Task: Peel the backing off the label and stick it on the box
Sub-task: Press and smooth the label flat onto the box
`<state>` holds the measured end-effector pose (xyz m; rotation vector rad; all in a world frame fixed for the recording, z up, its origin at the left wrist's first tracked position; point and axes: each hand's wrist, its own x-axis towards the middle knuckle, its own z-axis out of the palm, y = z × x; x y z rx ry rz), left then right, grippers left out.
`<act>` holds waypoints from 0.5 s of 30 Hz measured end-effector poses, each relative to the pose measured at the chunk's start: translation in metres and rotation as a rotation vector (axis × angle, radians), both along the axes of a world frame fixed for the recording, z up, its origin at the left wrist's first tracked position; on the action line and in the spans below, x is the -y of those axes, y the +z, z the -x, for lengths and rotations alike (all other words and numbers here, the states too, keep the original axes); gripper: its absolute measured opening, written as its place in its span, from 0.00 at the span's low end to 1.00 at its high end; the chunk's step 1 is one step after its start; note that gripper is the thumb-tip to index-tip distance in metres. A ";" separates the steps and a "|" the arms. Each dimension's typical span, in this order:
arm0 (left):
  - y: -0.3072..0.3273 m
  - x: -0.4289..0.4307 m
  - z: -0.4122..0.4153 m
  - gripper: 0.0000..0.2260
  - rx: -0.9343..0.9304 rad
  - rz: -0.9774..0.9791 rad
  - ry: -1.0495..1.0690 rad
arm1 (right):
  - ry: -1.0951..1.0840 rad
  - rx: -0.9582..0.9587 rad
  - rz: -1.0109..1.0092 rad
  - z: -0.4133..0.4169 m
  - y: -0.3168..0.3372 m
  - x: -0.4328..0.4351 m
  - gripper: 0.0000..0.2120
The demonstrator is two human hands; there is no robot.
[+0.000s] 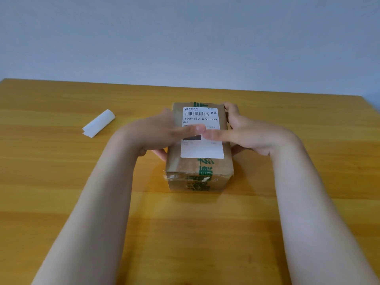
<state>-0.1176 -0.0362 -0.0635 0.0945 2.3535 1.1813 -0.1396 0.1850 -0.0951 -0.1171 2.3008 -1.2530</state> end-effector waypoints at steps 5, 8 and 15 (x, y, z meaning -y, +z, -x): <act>-0.009 -0.013 0.007 0.32 -0.043 0.077 0.216 | -0.166 -0.098 -0.080 0.006 -0.005 0.012 0.38; -0.011 -0.013 0.009 0.33 -0.065 0.123 0.208 | -0.191 -0.111 -0.116 0.005 -0.003 0.015 0.36; -0.010 -0.010 0.009 0.30 -0.035 0.031 0.223 | -0.206 -0.119 -0.031 0.005 -0.003 0.013 0.36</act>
